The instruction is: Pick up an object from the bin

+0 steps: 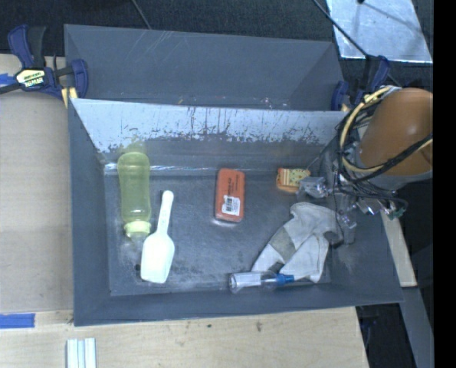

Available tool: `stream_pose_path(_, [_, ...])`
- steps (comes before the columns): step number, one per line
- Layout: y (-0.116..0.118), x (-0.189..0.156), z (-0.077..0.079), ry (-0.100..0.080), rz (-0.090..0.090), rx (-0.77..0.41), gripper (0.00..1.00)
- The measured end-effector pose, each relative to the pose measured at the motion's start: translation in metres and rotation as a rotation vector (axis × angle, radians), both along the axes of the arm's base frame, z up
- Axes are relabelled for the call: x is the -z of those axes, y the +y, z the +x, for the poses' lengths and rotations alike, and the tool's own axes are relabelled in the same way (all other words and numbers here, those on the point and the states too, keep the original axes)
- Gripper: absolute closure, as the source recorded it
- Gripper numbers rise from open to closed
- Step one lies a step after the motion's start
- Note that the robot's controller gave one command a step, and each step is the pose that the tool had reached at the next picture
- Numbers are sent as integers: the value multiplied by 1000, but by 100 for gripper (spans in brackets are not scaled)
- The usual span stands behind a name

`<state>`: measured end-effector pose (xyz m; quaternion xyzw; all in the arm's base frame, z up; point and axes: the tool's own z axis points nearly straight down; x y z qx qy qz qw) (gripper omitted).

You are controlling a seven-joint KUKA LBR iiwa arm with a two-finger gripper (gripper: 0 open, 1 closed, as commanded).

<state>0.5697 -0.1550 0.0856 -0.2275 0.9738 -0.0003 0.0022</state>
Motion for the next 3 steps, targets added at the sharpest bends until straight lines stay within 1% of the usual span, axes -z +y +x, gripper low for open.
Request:
stream_pose_path(1, [0,13,7,-3,2,209,100])
stream_pose_path(3, [1,10,6,-1,2,208,100])
